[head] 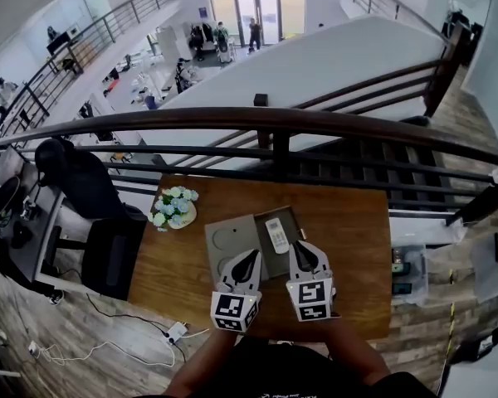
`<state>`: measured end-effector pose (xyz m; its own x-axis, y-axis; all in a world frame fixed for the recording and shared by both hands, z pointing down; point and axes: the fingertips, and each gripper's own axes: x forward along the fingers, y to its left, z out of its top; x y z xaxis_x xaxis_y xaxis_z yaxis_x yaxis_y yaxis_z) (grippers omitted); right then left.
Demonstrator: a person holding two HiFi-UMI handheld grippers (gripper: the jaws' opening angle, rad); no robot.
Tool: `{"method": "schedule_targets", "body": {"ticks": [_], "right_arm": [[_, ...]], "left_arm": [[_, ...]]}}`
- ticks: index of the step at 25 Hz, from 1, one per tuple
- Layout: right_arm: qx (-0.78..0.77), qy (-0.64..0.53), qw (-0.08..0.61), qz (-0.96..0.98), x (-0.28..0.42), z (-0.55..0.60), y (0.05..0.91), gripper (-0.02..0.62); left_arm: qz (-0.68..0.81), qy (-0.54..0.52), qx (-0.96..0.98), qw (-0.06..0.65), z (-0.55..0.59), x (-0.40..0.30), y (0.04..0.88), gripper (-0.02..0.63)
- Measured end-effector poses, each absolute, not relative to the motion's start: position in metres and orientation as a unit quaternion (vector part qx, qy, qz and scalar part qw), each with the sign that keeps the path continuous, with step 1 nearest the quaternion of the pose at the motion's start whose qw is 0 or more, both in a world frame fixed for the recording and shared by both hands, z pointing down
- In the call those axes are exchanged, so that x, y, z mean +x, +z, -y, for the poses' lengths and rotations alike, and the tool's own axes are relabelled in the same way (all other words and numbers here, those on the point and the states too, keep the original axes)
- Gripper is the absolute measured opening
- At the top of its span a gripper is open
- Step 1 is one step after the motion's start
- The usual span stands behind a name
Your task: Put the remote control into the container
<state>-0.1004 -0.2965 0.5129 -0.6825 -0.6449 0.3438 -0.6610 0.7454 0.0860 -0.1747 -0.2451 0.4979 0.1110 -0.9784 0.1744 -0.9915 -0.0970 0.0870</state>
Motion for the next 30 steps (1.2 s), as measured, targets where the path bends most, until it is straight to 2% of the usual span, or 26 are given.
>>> {"method": "schedule_targets", "body": {"ticks": [5, 30], "right_arm": [[0.37, 0.022, 0.145, 0.917, -0.083, 0.293, 0.493, 0.029], [0.371, 0.024, 0.133, 0.919, -0.074, 0.295, 0.492, 0.029]], "left_arm": [[0.666, 0.028, 0.742, 0.075, 0.243, -0.166, 0.483, 0.006], [0.678, 0.033, 0.733, 0.055, 0.237, -0.157, 0.473, 0.006]]}}
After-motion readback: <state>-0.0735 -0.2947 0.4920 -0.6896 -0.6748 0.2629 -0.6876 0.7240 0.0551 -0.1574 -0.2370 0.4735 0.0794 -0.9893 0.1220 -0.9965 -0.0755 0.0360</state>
